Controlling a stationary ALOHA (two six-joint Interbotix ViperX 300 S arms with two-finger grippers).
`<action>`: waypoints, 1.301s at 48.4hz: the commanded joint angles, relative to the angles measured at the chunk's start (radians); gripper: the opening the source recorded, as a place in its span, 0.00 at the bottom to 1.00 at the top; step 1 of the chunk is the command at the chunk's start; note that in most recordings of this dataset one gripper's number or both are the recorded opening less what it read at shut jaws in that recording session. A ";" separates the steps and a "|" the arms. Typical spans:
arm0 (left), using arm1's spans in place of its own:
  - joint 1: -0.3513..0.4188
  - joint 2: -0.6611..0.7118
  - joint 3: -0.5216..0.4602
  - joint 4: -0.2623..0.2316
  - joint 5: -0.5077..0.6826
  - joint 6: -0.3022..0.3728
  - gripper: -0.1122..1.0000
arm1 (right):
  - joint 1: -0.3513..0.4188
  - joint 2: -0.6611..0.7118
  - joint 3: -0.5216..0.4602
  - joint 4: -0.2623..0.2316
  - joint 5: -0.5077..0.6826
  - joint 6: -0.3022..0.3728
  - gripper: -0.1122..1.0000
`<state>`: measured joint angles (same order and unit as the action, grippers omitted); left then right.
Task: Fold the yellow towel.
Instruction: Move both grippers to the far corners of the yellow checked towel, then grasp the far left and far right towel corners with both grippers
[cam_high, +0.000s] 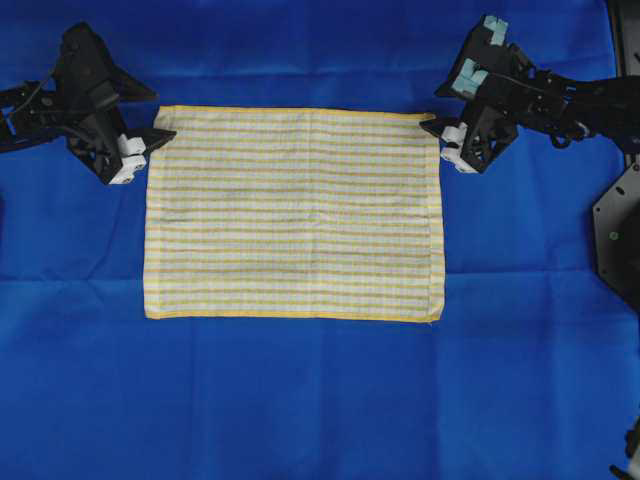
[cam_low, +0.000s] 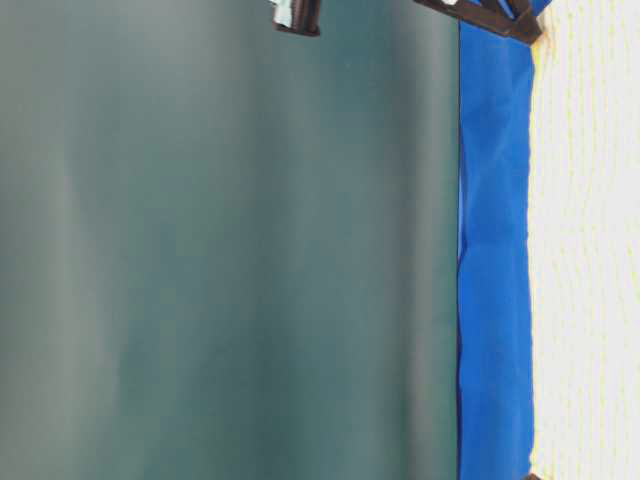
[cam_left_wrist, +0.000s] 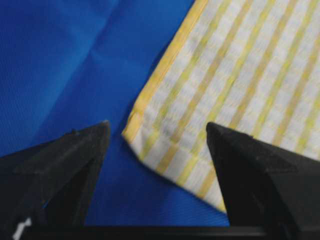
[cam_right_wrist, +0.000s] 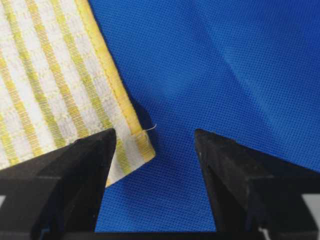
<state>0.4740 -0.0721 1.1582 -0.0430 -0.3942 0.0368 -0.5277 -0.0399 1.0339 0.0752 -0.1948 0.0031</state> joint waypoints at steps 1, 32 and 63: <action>0.023 0.011 -0.012 -0.008 -0.009 -0.002 0.74 | -0.005 0.011 -0.020 0.003 -0.015 0.002 0.67; 0.028 0.094 -0.040 -0.008 -0.008 -0.003 0.11 | -0.005 0.038 -0.002 0.005 -0.044 0.009 0.14; 0.023 -0.132 -0.021 -0.008 0.080 -0.003 0.11 | -0.005 -0.150 0.018 0.006 0.018 0.011 0.14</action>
<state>0.4985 -0.1764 1.1367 -0.0491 -0.3175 0.0337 -0.5277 -0.1565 1.0554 0.0798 -0.1749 0.0123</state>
